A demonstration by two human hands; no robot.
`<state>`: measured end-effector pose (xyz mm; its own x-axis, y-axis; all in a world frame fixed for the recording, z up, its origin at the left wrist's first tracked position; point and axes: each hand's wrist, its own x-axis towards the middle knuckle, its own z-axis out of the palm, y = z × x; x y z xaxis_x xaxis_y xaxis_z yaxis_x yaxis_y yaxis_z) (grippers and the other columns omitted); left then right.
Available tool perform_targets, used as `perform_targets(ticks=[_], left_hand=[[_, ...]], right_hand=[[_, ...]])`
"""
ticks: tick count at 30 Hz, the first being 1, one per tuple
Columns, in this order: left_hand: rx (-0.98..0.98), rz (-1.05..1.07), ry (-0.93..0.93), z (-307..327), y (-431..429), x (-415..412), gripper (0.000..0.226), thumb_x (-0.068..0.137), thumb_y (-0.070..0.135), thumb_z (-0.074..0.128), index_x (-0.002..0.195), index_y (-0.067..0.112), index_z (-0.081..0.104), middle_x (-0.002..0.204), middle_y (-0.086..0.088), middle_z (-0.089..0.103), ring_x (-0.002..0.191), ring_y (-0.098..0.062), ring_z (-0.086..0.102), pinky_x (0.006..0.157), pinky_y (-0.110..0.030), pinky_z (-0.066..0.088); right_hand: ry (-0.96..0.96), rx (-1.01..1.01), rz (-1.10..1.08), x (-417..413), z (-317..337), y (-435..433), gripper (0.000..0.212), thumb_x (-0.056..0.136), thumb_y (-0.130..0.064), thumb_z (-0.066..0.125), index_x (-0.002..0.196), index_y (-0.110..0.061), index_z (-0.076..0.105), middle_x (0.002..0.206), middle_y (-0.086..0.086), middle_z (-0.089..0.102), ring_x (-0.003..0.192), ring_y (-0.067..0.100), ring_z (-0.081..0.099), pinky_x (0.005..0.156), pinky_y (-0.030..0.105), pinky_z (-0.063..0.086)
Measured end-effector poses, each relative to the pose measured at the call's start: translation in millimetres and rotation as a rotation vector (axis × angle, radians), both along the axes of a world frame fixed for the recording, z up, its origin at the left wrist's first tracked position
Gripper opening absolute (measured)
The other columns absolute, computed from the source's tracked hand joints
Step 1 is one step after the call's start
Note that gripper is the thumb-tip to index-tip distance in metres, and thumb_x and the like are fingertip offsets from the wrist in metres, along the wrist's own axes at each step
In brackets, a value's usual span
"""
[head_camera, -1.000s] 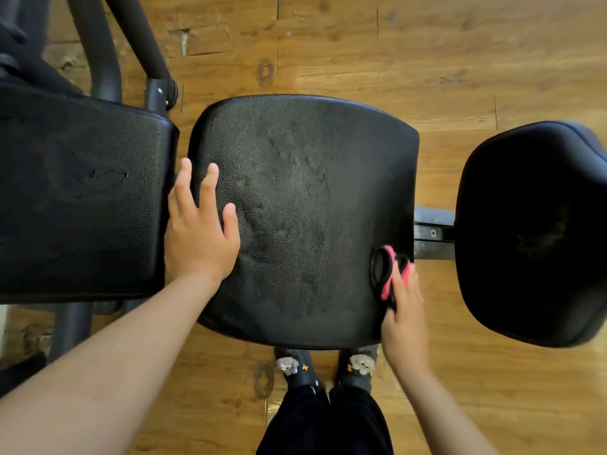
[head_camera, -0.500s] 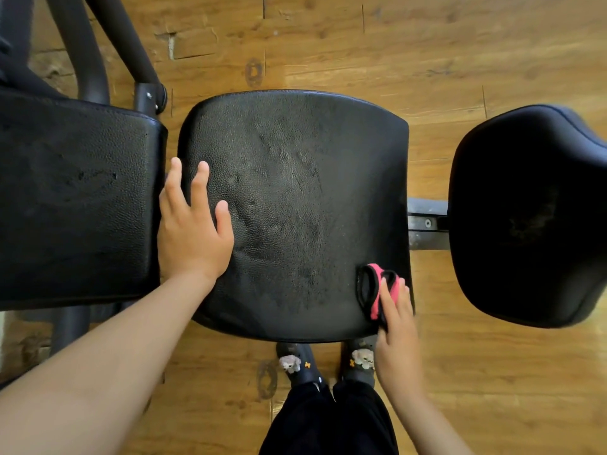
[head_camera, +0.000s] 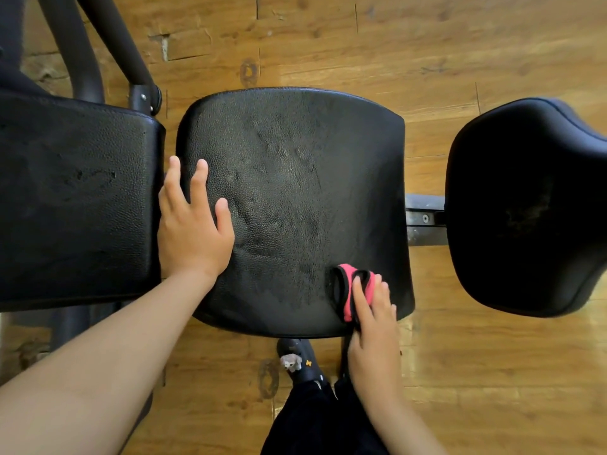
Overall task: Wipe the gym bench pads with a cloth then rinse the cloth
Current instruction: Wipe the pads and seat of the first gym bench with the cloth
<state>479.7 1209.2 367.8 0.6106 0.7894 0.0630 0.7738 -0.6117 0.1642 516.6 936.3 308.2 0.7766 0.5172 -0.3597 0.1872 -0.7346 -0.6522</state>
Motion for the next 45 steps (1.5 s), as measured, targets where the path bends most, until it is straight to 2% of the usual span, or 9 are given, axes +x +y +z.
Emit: perform_targets(ticks=[7,10,14,20,24,30,34,39,45], left_hand=[[0.002,0.004,0.002,-1,0,0,0.055,0.094,0.029,0.043,0.146,0.014,0.034,0.155,-0.02,0.022,0.136,-0.039,0.031,0.102,-0.052,0.039],[0.002,0.0,0.001,0,0,0,0.054,0.094,0.029,0.044,0.146,0.014,0.035,0.155,-0.02,0.022,0.135,-0.04,0.032,0.1,-0.052,0.041],[-0.006,-0.002,-0.001,0,0,0,0.055,0.094,0.029,0.044,0.146,0.014,0.035,0.155,-0.021,0.022,0.135,-0.04,0.032,0.101,-0.052,0.04],[-0.008,0.004,-0.002,0,-1,0,0.055,0.094,0.029,0.044,0.146,0.014,0.035,0.155,-0.02,0.022,0.136,-0.039,0.031,0.102,-0.051,0.039],[-0.01,0.001,-0.001,0,1,0,0.055,0.094,0.029,0.045,0.146,0.015,0.034,0.155,-0.02,0.022,0.136,-0.039,0.032,0.102,-0.051,0.039],[-0.033,-0.008,-0.013,-1,1,-1,0.055,0.094,0.029,0.043,0.146,0.014,0.035,0.155,-0.02,0.023,0.137,-0.039,0.031,0.103,-0.051,0.04],[-0.05,0.003,-0.024,-1,1,0,0.055,0.094,0.027,0.045,0.146,0.014,0.035,0.155,-0.019,0.023,0.138,-0.039,0.03,0.101,-0.052,0.042],[-0.067,0.001,-0.037,0,3,-2,0.054,0.095,0.033,0.035,0.146,0.014,0.037,0.155,-0.019,0.024,0.139,-0.038,0.03,0.104,-0.051,0.039],[-0.141,-0.024,-0.159,2,4,-5,0.057,0.098,0.042,0.027,0.147,0.015,0.039,0.157,-0.016,0.022,0.143,-0.033,0.025,0.11,-0.046,0.033]], right_hand=[[-0.078,0.015,-0.021,44,-1,62,0.081,0.075,0.012,0.036,0.149,-0.021,0.033,0.159,0.012,0.017,0.148,0.03,0.01,0.119,0.048,0.008],[-0.127,0.032,0.017,14,6,58,0.083,0.072,0.009,0.037,0.149,-0.022,0.033,0.159,0.012,0.018,0.147,0.03,0.01,0.118,0.051,0.013],[-0.178,0.026,0.1,-30,20,45,0.095,0.069,0.016,0.052,0.15,-0.027,0.027,0.159,0.01,0.019,0.148,0.025,0.005,0.116,0.049,0.014],[-0.27,0.013,0.143,25,21,112,0.073,0.076,-0.005,0.023,0.145,-0.022,0.04,0.154,0.015,0.029,0.144,0.032,0.022,0.114,0.047,0.011],[-0.279,0.006,0.123,31,24,135,0.072,0.08,-0.006,0.021,0.148,-0.024,0.035,0.157,0.014,0.023,0.146,0.031,0.016,0.116,0.047,0.009],[-0.311,0.046,0.222,-24,38,108,0.072,0.076,-0.006,0.027,0.145,-0.023,0.04,0.155,0.013,0.03,0.145,0.029,0.018,0.114,0.048,0.013],[-0.303,0.086,0.223,1,38,144,0.07,0.078,-0.01,0.024,0.144,-0.022,0.044,0.154,0.014,0.032,0.144,0.031,0.024,0.114,0.048,0.013],[-0.265,0.11,0.217,20,38,178,0.071,0.079,-0.012,0.017,0.147,-0.025,0.037,0.157,0.012,0.023,0.147,0.028,0.014,0.117,0.047,0.008],[-0.224,0.14,0.297,-21,48,144,0.074,0.079,-0.009,0.017,0.15,-0.028,0.026,0.159,0.007,0.019,0.149,0.022,0.006,0.118,0.043,0.0]])
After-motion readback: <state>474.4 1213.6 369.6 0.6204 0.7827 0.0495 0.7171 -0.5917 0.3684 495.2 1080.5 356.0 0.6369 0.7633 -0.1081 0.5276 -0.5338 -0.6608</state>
